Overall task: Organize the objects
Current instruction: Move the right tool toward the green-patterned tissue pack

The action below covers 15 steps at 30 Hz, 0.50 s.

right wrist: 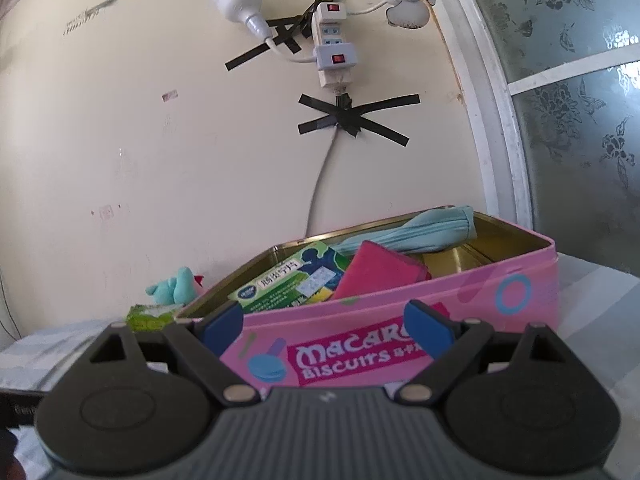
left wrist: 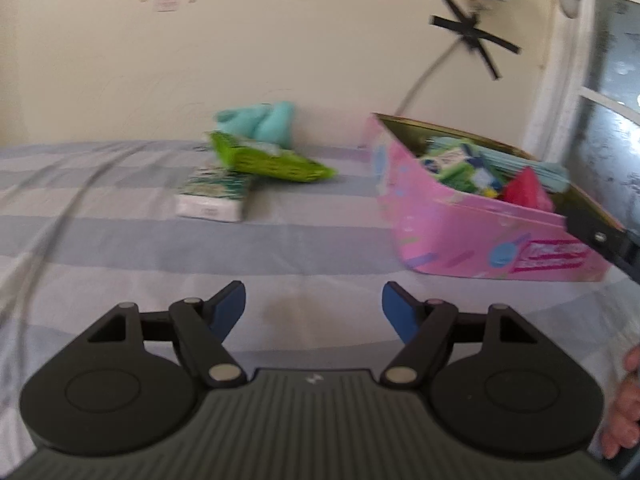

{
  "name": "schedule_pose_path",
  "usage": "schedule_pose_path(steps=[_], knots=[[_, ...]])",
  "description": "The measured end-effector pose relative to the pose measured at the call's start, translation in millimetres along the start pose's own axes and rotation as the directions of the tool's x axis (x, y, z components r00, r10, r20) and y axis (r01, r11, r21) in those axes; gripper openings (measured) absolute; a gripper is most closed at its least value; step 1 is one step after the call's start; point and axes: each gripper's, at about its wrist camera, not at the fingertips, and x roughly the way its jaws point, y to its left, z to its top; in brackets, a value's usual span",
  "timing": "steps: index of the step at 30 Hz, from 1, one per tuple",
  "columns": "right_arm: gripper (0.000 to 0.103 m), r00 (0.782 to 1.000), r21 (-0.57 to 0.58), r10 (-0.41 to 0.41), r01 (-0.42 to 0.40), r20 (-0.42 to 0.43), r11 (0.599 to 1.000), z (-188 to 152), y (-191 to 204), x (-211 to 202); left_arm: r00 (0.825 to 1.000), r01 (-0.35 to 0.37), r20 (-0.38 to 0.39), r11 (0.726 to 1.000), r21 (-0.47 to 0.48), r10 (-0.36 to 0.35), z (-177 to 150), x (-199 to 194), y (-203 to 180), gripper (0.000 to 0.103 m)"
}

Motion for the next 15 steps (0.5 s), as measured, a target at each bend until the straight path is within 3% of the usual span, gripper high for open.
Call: schedule_pose_path(steps=[7,15], knots=[[0.09,0.994,-0.078,0.11,-0.11,-0.003,0.991,4,38,-11,0.991,-0.129,0.019,0.992,0.014,0.129,12,-13,46,0.077],[0.09,0.949,-0.224,0.299,-0.314,-0.098,0.923,0,114,-7,0.967,-0.254,0.0,0.967,-0.031,0.254,23,-9,106,0.077]])
